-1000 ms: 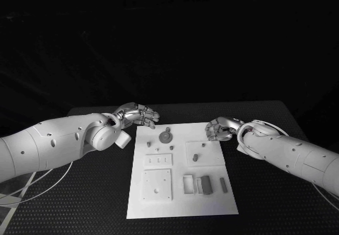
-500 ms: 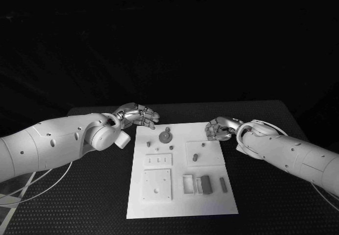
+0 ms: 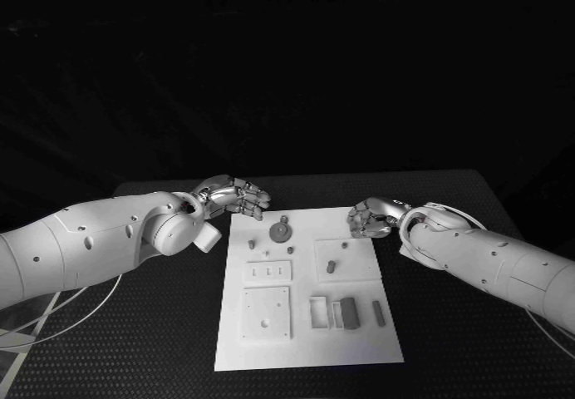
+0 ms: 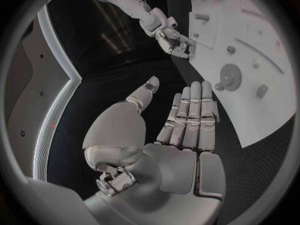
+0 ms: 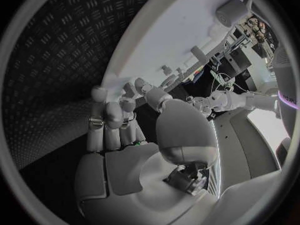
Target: Assemble the parts on the task board
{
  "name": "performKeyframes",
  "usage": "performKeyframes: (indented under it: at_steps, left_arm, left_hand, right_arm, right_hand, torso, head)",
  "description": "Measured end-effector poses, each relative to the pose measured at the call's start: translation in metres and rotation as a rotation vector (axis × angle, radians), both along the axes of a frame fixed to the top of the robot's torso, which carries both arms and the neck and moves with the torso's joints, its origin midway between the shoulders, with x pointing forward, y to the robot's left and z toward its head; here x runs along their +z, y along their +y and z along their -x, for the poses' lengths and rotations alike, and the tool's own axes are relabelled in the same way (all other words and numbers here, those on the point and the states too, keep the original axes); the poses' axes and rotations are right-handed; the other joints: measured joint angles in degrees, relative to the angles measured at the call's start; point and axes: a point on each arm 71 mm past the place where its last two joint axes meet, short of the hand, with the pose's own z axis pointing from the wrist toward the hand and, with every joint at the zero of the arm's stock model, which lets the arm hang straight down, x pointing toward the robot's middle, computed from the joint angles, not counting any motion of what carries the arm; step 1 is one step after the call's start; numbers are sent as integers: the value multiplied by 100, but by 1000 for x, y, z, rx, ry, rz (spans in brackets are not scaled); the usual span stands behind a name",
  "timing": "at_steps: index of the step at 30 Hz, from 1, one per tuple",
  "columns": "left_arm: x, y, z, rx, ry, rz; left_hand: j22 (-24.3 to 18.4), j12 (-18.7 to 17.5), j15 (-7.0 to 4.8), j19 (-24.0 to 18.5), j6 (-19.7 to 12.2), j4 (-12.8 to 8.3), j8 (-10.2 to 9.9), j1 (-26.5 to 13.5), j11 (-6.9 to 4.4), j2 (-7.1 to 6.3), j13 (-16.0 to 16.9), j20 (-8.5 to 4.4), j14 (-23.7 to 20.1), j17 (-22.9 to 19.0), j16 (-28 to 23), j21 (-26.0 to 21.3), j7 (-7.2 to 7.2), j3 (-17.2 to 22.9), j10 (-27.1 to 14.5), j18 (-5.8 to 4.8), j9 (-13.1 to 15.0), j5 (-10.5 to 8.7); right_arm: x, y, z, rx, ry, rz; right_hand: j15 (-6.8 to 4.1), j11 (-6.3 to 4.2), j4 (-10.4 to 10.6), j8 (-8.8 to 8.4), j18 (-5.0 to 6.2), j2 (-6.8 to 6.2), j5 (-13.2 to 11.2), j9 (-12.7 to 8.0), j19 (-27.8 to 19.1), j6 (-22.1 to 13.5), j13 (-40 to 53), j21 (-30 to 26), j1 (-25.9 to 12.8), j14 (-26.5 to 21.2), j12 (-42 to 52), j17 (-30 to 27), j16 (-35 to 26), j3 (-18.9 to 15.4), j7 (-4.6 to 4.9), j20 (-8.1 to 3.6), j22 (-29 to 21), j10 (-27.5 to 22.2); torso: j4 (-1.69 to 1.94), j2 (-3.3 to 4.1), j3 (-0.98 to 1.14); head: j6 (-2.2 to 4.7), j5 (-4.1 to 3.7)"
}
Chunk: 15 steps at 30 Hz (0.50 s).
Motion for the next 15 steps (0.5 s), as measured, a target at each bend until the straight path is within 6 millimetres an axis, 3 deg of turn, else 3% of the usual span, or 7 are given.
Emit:
performKeyframes:
  at_steps: [15]
  left_arm:
    - [0,0,0,-2,2,-2]
  left_hand:
    - [-1,0,0,0,0,0,0,0,0,0,4,0,0,5,0,0,0,0,0,0,1,0]
  right_arm:
    - [0,-4,-1,-9,-3,9]
  right_hand:
    - [-3,-34,30,28,2,91,0,65,1,19,-20,23,-26,-2,0,-1,20,1,-19,0,0,8]
  torso:
    - [2,2,2]
  head:
    - [-11,7]
